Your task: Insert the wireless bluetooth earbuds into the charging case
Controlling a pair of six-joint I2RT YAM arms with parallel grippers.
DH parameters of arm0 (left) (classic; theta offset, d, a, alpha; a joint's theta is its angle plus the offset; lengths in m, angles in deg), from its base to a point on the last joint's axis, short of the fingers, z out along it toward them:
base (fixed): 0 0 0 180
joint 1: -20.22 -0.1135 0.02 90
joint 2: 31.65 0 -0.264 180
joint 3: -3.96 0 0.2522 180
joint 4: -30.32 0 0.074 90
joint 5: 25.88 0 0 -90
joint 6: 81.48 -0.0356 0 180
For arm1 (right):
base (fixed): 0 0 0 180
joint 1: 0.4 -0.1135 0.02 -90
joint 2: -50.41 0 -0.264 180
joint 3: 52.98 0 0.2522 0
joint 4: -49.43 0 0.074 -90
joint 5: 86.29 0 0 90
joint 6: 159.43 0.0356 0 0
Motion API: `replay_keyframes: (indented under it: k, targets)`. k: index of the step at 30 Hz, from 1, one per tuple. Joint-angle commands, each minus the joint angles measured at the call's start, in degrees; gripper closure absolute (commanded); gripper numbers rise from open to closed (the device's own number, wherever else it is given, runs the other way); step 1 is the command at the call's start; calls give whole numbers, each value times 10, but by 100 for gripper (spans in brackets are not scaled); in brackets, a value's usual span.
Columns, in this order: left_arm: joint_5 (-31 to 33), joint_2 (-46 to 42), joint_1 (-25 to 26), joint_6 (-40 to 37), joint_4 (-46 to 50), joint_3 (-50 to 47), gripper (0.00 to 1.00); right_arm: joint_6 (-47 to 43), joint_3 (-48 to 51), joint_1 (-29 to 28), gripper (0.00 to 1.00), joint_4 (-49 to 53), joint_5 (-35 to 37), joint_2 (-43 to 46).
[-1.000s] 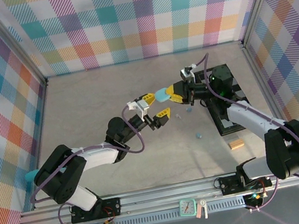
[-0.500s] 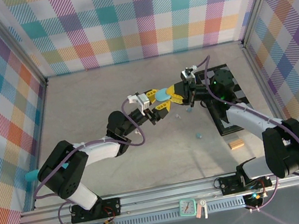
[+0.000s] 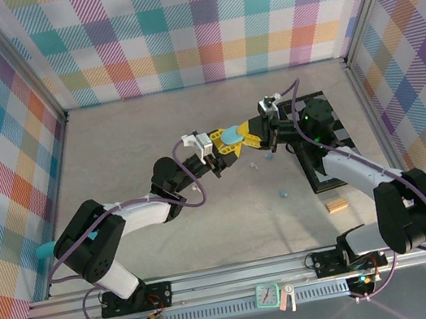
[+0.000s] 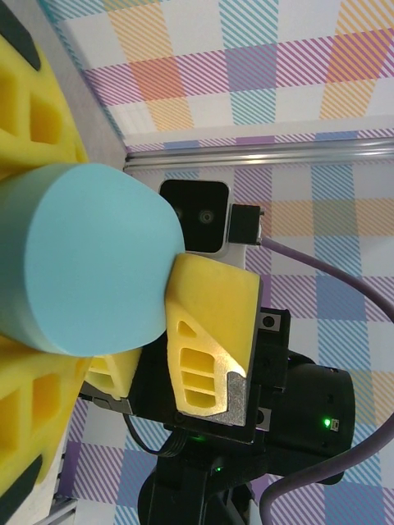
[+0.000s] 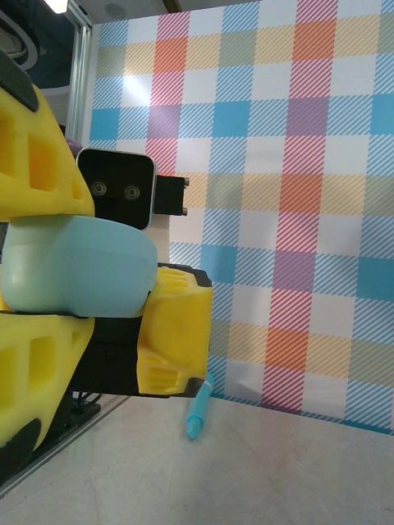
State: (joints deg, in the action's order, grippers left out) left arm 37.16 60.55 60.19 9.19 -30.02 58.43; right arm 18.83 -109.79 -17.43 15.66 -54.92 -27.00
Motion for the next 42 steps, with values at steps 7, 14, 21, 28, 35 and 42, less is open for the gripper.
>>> replay_keyframes:
  k: [7,14,21,28,35,42]
  targets:
    - [-34,-6,-2,-6,-33,-4,73,-202,-59,0,41,289,33,63]
    - [-67,-28,-19,-2,-12,-30,73,-520,-188,-1,19,631,127,86]
    - [-164,-68,-48,5,84,-33,73,-866,-244,-43,13,779,197,101]
    - [-222,-79,-51,13,131,-24,73,-1070,-229,-109,7,776,213,123]
    - [-242,-71,-51,39,102,-19,73,-1114,-244,-134,6,776,238,88]
    - [-250,-67,-51,59,74,-20,73,-1102,-243,-134,6,750,314,74]
